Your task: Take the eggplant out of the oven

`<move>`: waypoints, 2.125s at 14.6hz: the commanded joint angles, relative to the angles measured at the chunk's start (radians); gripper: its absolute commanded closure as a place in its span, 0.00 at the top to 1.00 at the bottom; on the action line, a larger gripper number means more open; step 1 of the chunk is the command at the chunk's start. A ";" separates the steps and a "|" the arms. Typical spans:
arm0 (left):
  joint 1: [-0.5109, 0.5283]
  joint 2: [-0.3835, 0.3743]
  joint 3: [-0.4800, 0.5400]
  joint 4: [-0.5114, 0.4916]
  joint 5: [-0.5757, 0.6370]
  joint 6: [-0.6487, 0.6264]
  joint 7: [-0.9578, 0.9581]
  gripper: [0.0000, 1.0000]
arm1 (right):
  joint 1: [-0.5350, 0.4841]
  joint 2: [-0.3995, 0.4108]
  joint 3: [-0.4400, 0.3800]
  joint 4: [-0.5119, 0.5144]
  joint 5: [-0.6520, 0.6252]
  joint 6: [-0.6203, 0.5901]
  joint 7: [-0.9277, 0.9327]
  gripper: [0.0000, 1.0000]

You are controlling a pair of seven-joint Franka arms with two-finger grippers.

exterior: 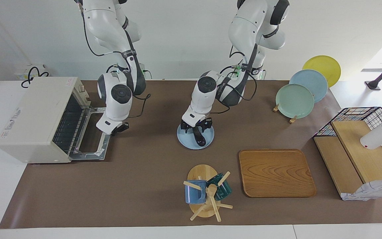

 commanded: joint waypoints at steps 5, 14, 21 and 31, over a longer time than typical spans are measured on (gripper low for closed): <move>-0.004 -0.023 0.025 -0.005 -0.011 -0.040 -0.002 0.00 | -0.130 -0.154 0.000 0.088 0.026 -0.174 -0.251 0.00; 0.365 -0.023 0.025 0.279 -0.002 -0.312 0.222 0.00 | -0.193 -0.225 0.000 0.224 0.177 -0.440 -0.330 0.00; 0.562 0.219 0.025 0.492 0.118 -0.204 0.482 0.00 | -0.199 -0.172 0.000 0.436 0.381 -0.591 -0.273 0.70; 0.580 0.194 0.025 0.363 0.133 -0.097 0.548 1.00 | -0.153 -0.195 -0.052 0.430 0.378 -0.580 -0.202 1.00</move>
